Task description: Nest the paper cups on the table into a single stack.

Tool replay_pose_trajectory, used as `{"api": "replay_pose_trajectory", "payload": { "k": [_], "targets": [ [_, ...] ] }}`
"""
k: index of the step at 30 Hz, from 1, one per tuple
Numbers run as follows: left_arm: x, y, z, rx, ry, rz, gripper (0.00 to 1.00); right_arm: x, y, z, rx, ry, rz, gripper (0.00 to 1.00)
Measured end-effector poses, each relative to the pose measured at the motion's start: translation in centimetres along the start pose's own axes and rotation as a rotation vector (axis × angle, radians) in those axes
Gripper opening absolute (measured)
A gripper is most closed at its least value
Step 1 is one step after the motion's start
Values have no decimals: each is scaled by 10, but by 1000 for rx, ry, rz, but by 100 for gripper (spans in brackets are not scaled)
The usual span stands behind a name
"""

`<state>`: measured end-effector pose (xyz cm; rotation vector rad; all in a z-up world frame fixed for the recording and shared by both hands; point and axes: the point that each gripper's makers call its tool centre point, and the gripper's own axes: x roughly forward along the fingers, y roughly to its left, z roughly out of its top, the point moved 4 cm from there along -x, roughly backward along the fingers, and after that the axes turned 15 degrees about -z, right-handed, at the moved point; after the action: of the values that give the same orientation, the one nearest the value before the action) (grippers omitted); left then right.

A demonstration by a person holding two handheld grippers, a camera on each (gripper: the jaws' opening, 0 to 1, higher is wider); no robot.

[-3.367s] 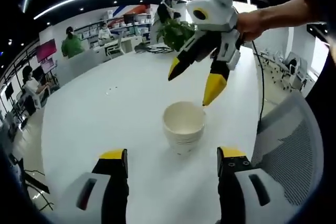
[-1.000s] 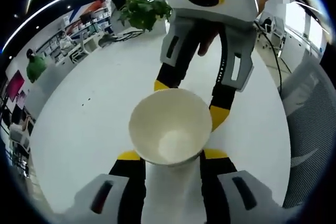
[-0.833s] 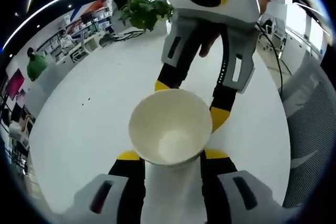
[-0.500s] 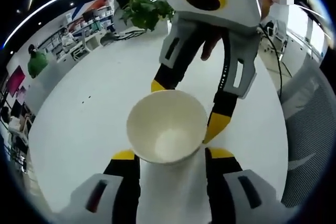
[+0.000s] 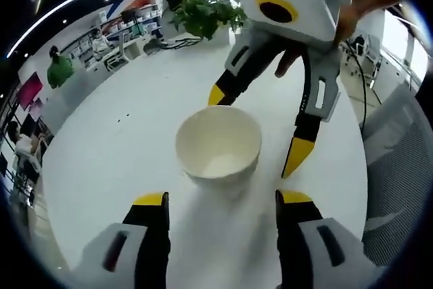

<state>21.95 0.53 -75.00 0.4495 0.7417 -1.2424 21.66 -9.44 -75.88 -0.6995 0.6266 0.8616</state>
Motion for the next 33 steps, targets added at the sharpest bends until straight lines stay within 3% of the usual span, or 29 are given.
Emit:
{"api": "replay_pose_trajectory", "payload": {
  "k": [14, 22, 29, 33],
  "targets": [
    [-38, -18, -11, -37, -58, 83, 69, -24, 8, -18, 117, 0, -55, 76],
    [-55, -17, -23, -92, -95, 127, 71, -34, 7, -27, 173, -11, -82, 78],
    [-67, -28, -31, -120, -121, 139, 72, -48, 8, -36, 239, -34, -98, 81],
    [-74, -33, -35, -185, -178, 156, 73, -54, 10, -41, 259, -40, -106, 83]
  ]
}}
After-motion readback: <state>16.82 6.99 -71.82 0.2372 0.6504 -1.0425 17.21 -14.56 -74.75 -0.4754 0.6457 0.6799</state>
